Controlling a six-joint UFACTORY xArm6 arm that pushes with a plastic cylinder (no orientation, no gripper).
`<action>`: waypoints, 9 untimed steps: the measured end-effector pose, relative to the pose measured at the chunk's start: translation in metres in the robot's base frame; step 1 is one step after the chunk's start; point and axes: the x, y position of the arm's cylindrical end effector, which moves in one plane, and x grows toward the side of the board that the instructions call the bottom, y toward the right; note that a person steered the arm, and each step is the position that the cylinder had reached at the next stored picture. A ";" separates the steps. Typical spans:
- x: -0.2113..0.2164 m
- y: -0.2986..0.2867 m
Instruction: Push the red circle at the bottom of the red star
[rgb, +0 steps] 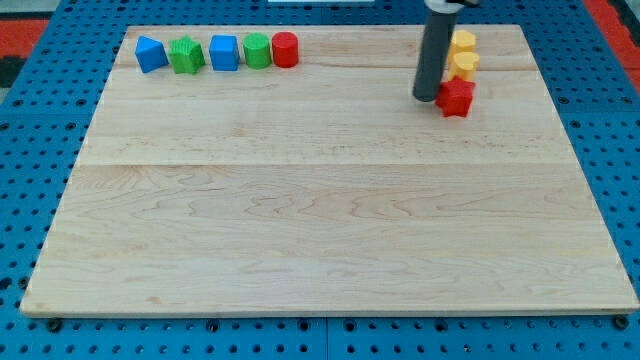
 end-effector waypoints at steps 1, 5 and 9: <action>0.000 0.023; -0.139 -0.102; -0.016 -0.180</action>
